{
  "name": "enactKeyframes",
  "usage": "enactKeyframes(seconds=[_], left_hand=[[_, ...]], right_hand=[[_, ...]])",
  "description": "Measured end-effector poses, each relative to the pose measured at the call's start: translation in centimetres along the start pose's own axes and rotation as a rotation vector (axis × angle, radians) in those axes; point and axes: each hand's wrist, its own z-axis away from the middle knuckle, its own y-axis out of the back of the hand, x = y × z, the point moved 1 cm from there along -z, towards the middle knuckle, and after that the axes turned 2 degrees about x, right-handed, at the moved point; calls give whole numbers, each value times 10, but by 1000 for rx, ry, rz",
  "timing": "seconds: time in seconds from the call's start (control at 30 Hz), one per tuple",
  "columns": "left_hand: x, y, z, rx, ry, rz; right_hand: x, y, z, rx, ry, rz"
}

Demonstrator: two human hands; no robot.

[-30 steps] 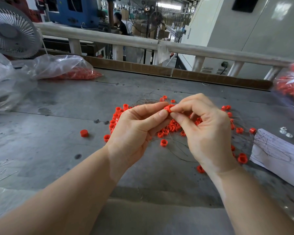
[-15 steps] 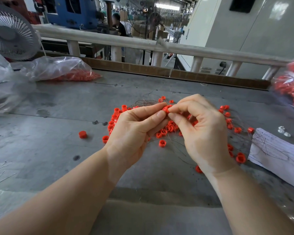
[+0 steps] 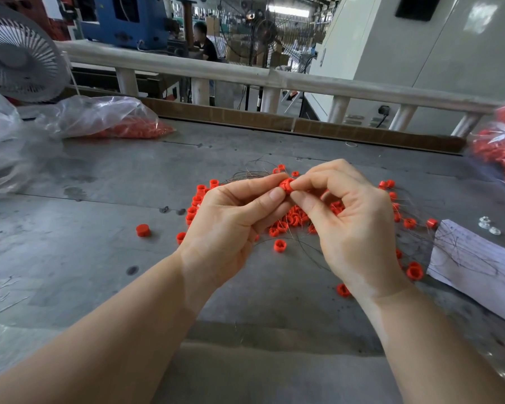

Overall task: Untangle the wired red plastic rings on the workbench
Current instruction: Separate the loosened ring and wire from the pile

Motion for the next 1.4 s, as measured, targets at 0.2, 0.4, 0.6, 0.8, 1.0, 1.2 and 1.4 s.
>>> enactKeyframes(seconds=[0.2, 0.4, 0.6, 0.8, 1.0, 1.2, 1.4], left_hand=[[0, 0, 0, -12, 6, 1], [0, 1, -1, -1, 22, 5], [-1, 0, -1, -10, 63, 10], [-1, -3, -1, 14, 55, 15], [-2, -2, -1, 41, 47, 13], [-3, -1, -1, 40, 41, 19], [-3, 1, -1, 22, 23, 34]], right_hand=[[0, 0, 0, 14, 1, 20], [0, -1, 0, 16, 24, 52], [1, 1, 0, 26, 35, 133], [-1, 0, 0, 26, 53, 169], [-2, -1, 1, 16, 68, 184], [-3, -1, 1, 7, 67, 176], [-4, 0, 0, -15, 58, 149]])
